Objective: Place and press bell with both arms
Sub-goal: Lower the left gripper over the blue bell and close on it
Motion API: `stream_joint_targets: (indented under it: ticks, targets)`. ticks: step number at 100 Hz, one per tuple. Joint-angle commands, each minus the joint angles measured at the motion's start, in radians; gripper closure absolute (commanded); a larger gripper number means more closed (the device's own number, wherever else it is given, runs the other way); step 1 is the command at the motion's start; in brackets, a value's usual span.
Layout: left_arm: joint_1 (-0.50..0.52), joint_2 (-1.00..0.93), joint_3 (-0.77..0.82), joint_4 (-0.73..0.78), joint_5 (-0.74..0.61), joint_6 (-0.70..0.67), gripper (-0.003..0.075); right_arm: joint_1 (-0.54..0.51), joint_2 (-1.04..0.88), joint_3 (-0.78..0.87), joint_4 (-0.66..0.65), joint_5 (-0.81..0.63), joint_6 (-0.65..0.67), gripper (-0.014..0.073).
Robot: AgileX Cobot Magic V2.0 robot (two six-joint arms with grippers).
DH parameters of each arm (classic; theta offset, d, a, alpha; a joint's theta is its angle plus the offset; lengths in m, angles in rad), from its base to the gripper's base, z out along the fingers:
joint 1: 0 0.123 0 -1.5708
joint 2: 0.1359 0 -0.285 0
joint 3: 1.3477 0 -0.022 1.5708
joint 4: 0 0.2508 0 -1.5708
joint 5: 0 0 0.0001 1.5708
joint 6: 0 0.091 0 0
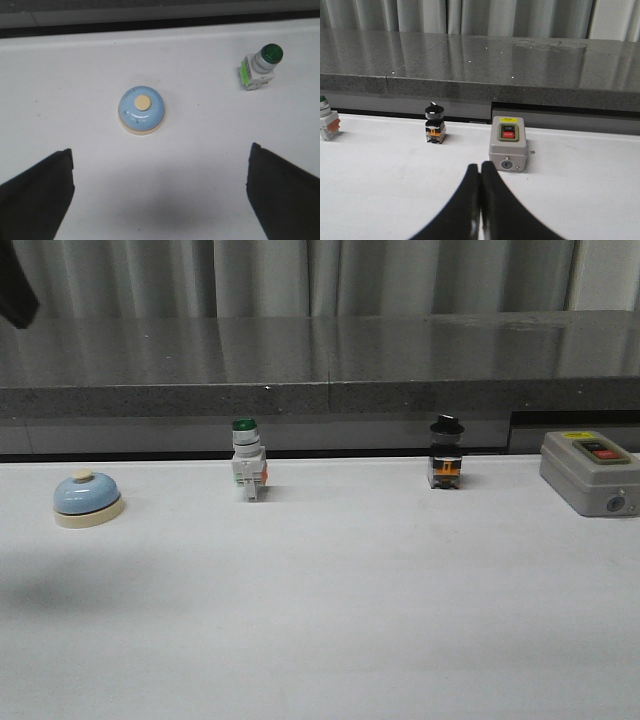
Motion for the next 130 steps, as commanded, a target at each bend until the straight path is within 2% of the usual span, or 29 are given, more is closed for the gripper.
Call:
stream_joint_targets:
  ticks: [1,28,52,93,130]
  targets:
    - [-0.018,0.051,-0.086,-0.013,-0.052,0.004,0.0062,-0.006,-0.019,-0.013,-0.001,-0.088,-0.002,0.0654]
    - [-0.018,0.258,-0.229,-0.004,-0.05,0.004,0.0062,-0.006,-0.019,-0.013,-0.001,-0.088,-0.002,0.0654]
    - [-0.018,0.4,-0.292,-0.001,-0.059,0.009,0.0062,-0.006,-0.019,-0.013,-0.001,-0.088,-0.002,0.0654]
    - [-0.018,0.547,-0.307,0.002,-0.127,0.009,0.0062,-0.006,-0.019,-0.013,-0.001,-0.088,-0.002,0.0654]
    - [-0.018,0.62,-0.307,0.002,-0.133,0.009,0.0062,-0.006,-0.019,-0.013,-0.001,-0.088,-0.002,0.0654]
